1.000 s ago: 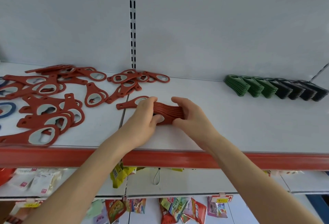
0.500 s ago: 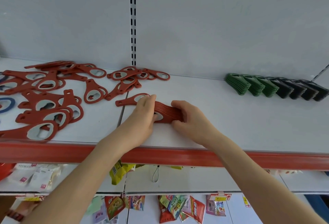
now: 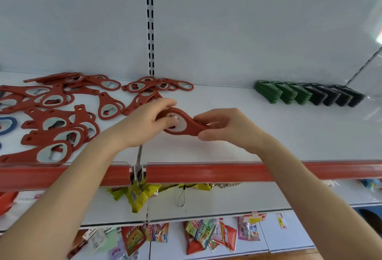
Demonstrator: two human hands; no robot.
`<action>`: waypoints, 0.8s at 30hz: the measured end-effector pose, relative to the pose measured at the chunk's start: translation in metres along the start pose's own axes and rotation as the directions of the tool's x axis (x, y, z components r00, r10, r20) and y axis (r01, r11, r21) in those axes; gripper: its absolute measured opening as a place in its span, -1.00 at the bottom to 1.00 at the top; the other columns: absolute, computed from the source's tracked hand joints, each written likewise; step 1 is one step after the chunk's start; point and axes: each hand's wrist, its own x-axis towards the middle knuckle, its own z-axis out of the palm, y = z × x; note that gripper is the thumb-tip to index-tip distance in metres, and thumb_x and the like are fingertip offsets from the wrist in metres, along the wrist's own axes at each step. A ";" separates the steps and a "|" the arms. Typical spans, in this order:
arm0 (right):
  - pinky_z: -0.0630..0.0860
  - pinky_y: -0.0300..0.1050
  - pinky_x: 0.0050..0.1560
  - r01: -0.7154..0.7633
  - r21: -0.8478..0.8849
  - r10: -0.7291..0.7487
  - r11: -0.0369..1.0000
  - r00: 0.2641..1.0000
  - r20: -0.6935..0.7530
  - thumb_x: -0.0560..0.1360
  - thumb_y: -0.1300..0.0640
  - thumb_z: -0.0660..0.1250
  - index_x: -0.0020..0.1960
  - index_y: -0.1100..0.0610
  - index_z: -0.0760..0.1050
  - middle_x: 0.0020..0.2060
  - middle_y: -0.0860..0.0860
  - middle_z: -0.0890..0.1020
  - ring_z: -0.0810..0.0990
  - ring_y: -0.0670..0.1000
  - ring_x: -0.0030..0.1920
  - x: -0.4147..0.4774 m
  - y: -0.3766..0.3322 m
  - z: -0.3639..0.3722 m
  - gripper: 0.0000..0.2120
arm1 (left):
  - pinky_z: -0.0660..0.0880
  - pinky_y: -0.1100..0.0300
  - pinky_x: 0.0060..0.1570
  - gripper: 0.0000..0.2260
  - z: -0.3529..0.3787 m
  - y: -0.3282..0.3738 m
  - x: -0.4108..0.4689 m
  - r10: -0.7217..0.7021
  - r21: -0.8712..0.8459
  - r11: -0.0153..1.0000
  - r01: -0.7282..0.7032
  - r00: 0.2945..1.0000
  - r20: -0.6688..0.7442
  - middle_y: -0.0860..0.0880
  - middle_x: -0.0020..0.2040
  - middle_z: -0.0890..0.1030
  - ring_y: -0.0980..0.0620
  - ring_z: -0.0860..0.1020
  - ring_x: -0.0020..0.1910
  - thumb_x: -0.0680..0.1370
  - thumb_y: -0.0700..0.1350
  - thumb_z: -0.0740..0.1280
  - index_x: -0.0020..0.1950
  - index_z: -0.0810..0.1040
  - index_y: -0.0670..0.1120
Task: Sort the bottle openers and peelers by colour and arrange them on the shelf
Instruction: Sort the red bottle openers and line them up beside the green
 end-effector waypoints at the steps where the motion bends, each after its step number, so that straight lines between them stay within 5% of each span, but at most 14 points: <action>1: 0.55 -0.32 -0.04 -0.039 0.081 0.040 0.996 0.999 -0.009 0.36 0.32 0.44 0.04 0.09 0.60 -0.11 -0.05 0.67 0.64 -0.07 -0.11 -0.002 -0.003 0.002 -0.72 | 0.40 0.40 -0.01 -0.67 -0.005 0.002 -0.001 -0.003 -0.096 0.995 0.000 1.000 -0.029 0.12 0.16 0.49 0.19 0.47 0.12 0.54 -0.07 0.26 0.31 0.41 -0.05; 5: 0.60 -0.19 -0.04 -0.233 0.510 0.211 0.828 0.972 0.103 0.28 0.29 0.42 0.10 0.21 0.57 -0.11 0.10 0.67 0.64 0.04 -0.16 -0.005 -0.011 0.018 -0.63 | 0.52 0.35 -0.07 -0.82 -0.004 0.008 -0.006 -0.126 -0.491 0.871 0.018 0.974 -0.187 0.06 -0.19 0.66 0.19 0.60 -0.15 0.55 0.01 0.24 -0.10 0.60 0.00; 9: 0.63 -0.14 -0.11 -0.314 0.707 0.309 0.634 0.940 0.141 0.21 0.25 0.42 0.12 0.27 0.53 -0.11 0.17 0.66 0.66 0.12 -0.19 -0.006 -0.016 0.041 -0.53 | 0.55 0.05 0.06 -0.76 0.007 0.010 -0.011 -0.384 -0.769 0.624 0.138 0.911 -0.148 -0.19 -0.09 0.56 -0.07 0.55 -0.09 0.57 0.02 0.21 -0.14 0.55 -0.09; 13: 0.62 -0.15 -0.11 -0.296 0.705 0.315 0.645 0.943 0.109 0.27 0.22 0.43 0.18 0.28 0.50 -0.06 0.19 0.65 0.67 0.11 -0.15 -0.008 -0.025 0.055 -0.51 | 0.56 -0.02 0.05 -0.87 0.009 0.011 -0.015 -0.441 -0.927 0.373 0.043 0.887 -0.136 -0.18 0.05 0.54 -0.16 0.53 0.11 0.60 -0.14 0.20 -0.01 0.54 -0.09; 15: 0.62 -0.15 -0.06 -0.265 0.577 0.297 0.773 0.954 0.042 0.38 0.20 0.41 0.17 0.24 0.51 -0.09 0.16 0.66 0.67 0.08 -0.12 -0.011 -0.033 0.056 -0.63 | 0.55 -0.05 0.06 -0.85 0.007 0.010 -0.015 -0.455 -0.942 0.334 0.025 0.880 -0.138 -0.21 0.12 0.53 -0.19 0.52 0.17 0.61 -0.17 0.18 0.04 0.53 -0.11; 18: 0.57 -0.20 0.00 -0.168 0.151 0.194 0.974 0.964 -0.180 0.46 0.14 0.37 0.09 0.09 0.51 -0.14 -0.01 0.67 0.65 -0.05 -0.11 -0.018 -0.048 0.059 -0.79 | 0.56 0.00 0.01 -0.85 0.004 0.009 -0.015 -0.451 -0.953 0.296 0.062 0.889 -0.082 -0.27 0.17 0.51 -0.24 0.51 0.18 0.61 -0.22 0.16 0.04 0.52 -0.13; 21: 0.49 -0.37 -0.14 -0.052 -0.211 -0.003 0.976 0.967 -0.254 0.47 0.10 0.36 0.08 -0.02 0.44 -0.20 -0.13 0.63 0.62 -0.14 -0.20 -0.024 -0.062 0.069 -0.79 | 0.58 0.05 -0.09 -0.85 0.006 0.008 -0.012 -0.412 -0.948 0.304 0.095 0.910 -0.041 -0.20 0.05 0.54 -0.21 0.53 0.10 0.60 -0.22 0.16 -0.02 0.53 -0.12; 24: 0.42 -0.30 -0.19 -0.041 -0.435 -0.084 0.900 0.961 -0.265 0.48 0.09 0.34 0.23 0.07 0.40 -0.16 -0.02 0.62 0.56 -0.01 -0.18 -0.024 -0.058 0.078 -0.66 | 0.58 0.10 -0.16 -0.84 0.007 0.009 -0.009 -0.376 -0.944 0.312 0.105 0.926 -0.021 -0.14 -0.02 0.53 -0.10 0.54 -0.02 0.59 -0.24 0.17 -0.06 0.54 -0.12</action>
